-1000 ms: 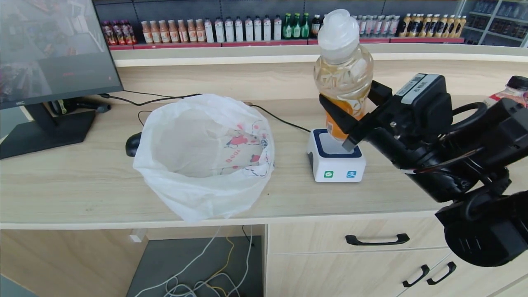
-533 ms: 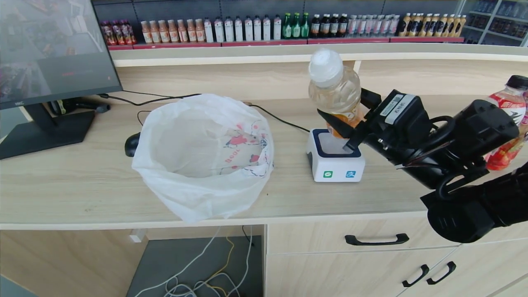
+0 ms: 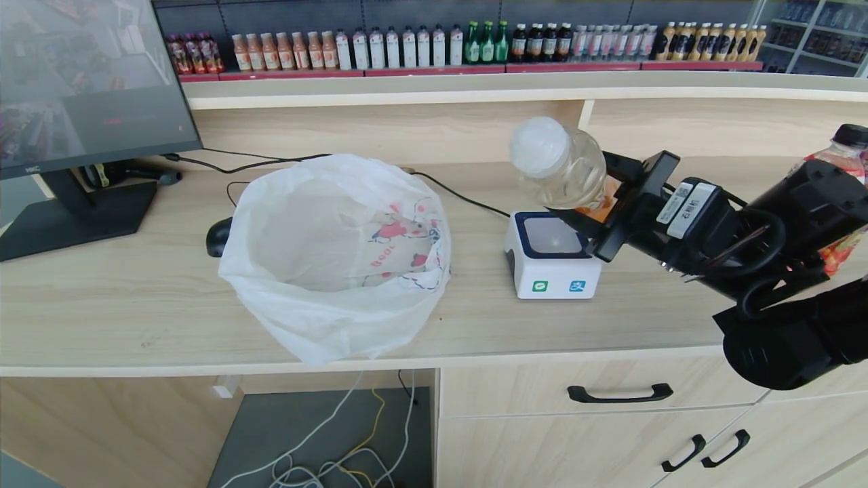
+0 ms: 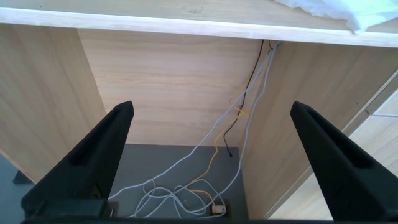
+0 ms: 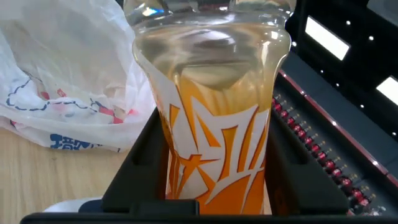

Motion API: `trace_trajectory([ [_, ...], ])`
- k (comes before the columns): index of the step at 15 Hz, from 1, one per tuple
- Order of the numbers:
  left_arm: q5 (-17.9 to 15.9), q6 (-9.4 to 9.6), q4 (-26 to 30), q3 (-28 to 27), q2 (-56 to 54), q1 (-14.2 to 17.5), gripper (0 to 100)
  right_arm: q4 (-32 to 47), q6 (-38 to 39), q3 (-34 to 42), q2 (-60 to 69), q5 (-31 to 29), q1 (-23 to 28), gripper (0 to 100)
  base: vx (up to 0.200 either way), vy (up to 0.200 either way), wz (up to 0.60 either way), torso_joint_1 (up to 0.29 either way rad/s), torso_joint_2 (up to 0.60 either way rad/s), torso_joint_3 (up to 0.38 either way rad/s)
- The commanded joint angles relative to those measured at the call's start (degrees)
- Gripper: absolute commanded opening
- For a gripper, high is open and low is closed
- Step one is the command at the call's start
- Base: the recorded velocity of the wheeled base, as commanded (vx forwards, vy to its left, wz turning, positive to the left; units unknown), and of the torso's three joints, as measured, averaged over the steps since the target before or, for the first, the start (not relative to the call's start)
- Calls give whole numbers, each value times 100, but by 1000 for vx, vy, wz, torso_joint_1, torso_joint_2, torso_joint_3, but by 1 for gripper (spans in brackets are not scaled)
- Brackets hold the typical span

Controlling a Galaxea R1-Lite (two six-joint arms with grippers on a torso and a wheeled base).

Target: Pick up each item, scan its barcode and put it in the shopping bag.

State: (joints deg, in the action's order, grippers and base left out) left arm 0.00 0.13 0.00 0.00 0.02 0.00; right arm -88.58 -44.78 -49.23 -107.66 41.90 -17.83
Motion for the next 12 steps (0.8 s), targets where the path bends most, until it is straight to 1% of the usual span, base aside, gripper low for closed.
trace_trajectory([
  [1,0,4,0,0,-2,0,100,7,-75,45,34,20,8,0,0,0,0,0,0,0],
  [5,0,4,0,0,-2,0,100,-10,-409,71,-27,284,8,0,0,0,0,0,0,0],
  [12,0,4,0,0,-2,0,100,-72,-550,62,-212,293,-168,0,0,0,0,0,0,0],
])
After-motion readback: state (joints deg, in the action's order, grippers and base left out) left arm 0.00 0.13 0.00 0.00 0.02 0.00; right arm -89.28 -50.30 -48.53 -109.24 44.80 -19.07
